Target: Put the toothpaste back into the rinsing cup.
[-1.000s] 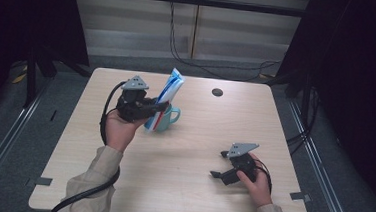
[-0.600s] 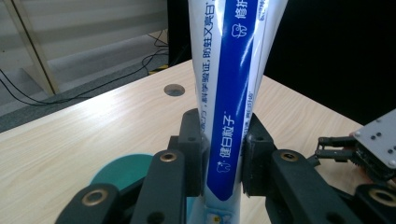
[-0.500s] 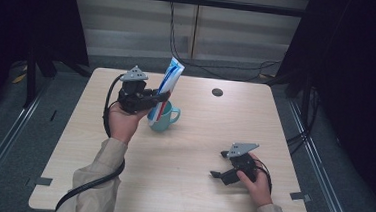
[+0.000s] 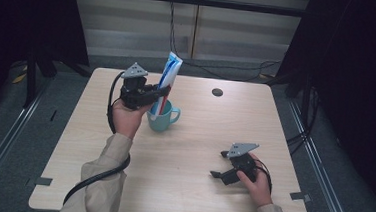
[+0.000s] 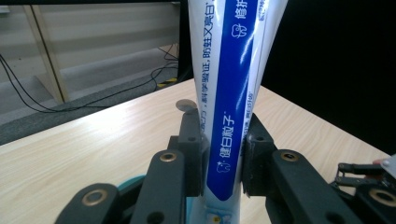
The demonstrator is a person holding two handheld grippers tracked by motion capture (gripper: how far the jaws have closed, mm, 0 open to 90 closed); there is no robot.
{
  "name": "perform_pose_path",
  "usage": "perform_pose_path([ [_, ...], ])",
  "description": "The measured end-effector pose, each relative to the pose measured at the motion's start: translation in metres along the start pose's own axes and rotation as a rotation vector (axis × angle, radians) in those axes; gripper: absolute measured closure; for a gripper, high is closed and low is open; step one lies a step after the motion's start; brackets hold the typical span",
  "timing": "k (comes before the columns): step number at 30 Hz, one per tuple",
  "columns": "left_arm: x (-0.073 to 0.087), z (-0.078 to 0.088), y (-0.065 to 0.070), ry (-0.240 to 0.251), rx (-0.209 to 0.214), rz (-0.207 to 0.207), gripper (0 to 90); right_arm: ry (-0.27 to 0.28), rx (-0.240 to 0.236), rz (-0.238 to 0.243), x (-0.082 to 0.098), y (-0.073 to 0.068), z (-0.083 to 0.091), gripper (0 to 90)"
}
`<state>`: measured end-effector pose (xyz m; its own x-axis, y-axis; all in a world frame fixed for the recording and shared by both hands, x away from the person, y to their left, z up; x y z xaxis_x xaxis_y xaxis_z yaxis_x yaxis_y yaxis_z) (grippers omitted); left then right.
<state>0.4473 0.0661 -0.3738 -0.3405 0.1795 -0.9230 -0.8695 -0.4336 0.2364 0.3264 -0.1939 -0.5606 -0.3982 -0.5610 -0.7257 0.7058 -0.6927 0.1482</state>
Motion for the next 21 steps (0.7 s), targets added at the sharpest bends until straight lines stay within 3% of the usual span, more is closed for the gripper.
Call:
perform_pose_path([
  [21,-0.011,-0.007,-0.011,0.032,-0.036,-0.015,74.3,0.000,0.000,0.001,0.000,0.000,0.000,12.5],
])
Point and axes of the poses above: each handheld gripper's, and its own axes: z roughly backward along the jaws, x roughly out of its underside, y roughly to its right, the point moved 7 cm from there along -z, roughly forward along the jaws, and after that the axes turned 15 degrees about x, right-handed, at the moved point
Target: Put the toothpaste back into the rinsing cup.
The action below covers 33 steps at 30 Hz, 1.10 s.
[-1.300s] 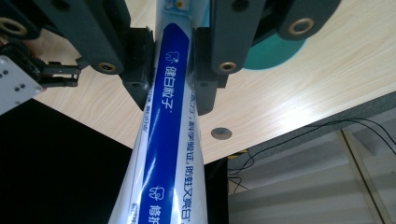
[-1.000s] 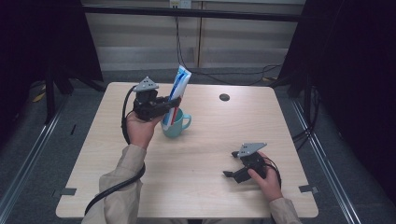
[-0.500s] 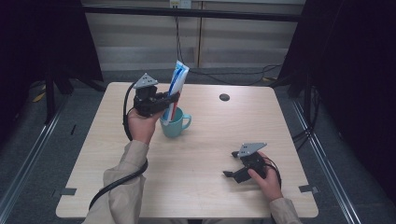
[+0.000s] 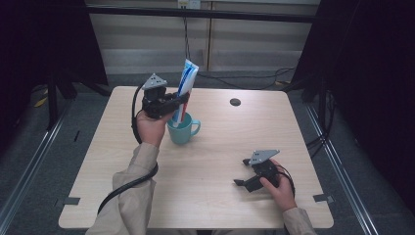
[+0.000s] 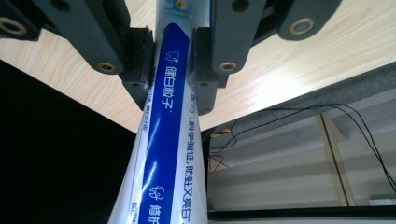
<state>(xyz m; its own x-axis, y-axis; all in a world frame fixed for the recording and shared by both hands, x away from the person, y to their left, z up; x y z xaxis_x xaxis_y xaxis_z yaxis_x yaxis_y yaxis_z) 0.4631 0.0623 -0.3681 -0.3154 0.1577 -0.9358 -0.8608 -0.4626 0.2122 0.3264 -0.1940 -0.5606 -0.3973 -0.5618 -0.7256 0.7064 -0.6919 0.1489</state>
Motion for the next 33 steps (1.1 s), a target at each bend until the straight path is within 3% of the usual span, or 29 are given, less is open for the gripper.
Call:
perform_pose_path([
  [11,-0.001,-0.008,-0.005,0.004,-0.017,-0.003,74.2,0.000,0.000,0.000,0.000,0.000,0.000,12.5],
  [15,0.004,-0.013,-0.009,-0.002,-0.035,-0.015,74.2,0.000,0.000,0.000,0.000,0.000,0.000,12.5],
  [33,0.027,-0.033,-0.028,-0.039,-0.076,0.004,74.0,0.000,0.000,0.000,0.000,0.000,0.000,12.5],
])
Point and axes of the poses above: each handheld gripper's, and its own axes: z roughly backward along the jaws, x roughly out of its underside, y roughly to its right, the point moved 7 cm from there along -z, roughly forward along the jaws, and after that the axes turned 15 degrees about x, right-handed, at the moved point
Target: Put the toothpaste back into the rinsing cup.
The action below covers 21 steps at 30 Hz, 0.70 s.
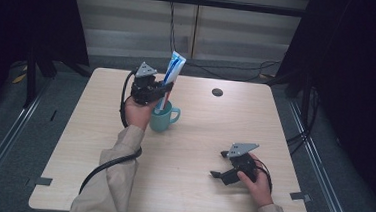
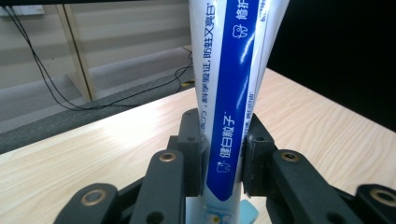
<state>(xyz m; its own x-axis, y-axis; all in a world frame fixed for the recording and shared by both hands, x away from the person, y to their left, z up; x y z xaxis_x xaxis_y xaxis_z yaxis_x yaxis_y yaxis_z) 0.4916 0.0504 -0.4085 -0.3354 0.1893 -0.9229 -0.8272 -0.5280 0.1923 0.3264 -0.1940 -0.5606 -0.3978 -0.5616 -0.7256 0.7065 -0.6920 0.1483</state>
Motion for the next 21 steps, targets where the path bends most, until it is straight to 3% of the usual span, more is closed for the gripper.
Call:
perform_pose_path([
  [21,0.023,0.001,-0.010,-0.021,-0.046,0.029,73.4,0.000,0.000,0.000,0.000,0.000,0.000,12.5],
])
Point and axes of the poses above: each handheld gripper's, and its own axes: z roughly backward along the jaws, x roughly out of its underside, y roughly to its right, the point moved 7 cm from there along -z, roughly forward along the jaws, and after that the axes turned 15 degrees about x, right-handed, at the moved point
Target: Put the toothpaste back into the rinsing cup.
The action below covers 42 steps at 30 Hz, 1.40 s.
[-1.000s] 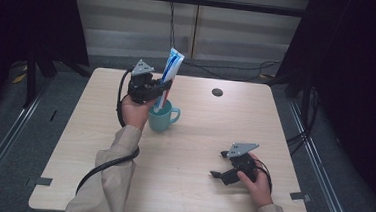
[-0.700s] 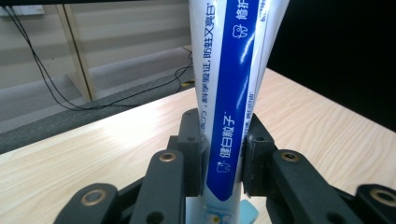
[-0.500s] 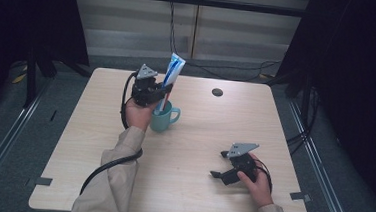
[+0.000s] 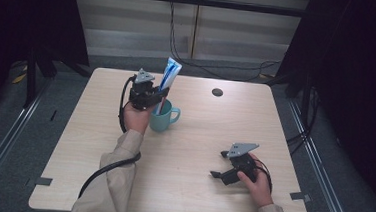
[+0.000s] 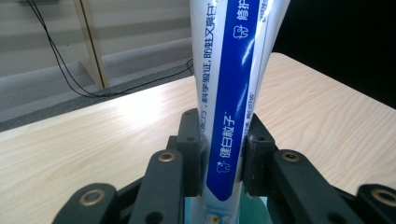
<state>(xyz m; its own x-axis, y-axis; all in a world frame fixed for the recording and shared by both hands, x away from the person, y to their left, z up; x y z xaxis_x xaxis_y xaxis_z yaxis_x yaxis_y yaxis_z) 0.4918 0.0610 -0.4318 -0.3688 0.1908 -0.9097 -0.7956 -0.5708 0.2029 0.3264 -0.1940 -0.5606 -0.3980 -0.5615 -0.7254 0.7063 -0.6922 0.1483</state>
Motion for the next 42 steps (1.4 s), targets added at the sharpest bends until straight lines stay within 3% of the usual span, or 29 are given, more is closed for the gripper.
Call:
perform_pose_path([
  [3,0.003,0.000,-0.002,0.002,-0.008,0.018,73.4,0.000,0.000,-0.002,0.000,0.000,0.000,12.5],
  [15,0.013,-0.002,-0.003,-0.007,-0.013,0.025,72.9,0.000,0.000,0.000,0.000,0.000,0.000,12.5],
  [32,0.030,-0.003,-0.003,-0.070,-0.032,0.022,72.6,-0.001,0.001,-0.002,0.000,0.000,0.000,12.5],
  [42,0.034,-0.002,-0.004,-0.076,-0.037,0.036,72.0,0.000,0.001,-0.002,0.000,0.000,0.000,12.5],
])
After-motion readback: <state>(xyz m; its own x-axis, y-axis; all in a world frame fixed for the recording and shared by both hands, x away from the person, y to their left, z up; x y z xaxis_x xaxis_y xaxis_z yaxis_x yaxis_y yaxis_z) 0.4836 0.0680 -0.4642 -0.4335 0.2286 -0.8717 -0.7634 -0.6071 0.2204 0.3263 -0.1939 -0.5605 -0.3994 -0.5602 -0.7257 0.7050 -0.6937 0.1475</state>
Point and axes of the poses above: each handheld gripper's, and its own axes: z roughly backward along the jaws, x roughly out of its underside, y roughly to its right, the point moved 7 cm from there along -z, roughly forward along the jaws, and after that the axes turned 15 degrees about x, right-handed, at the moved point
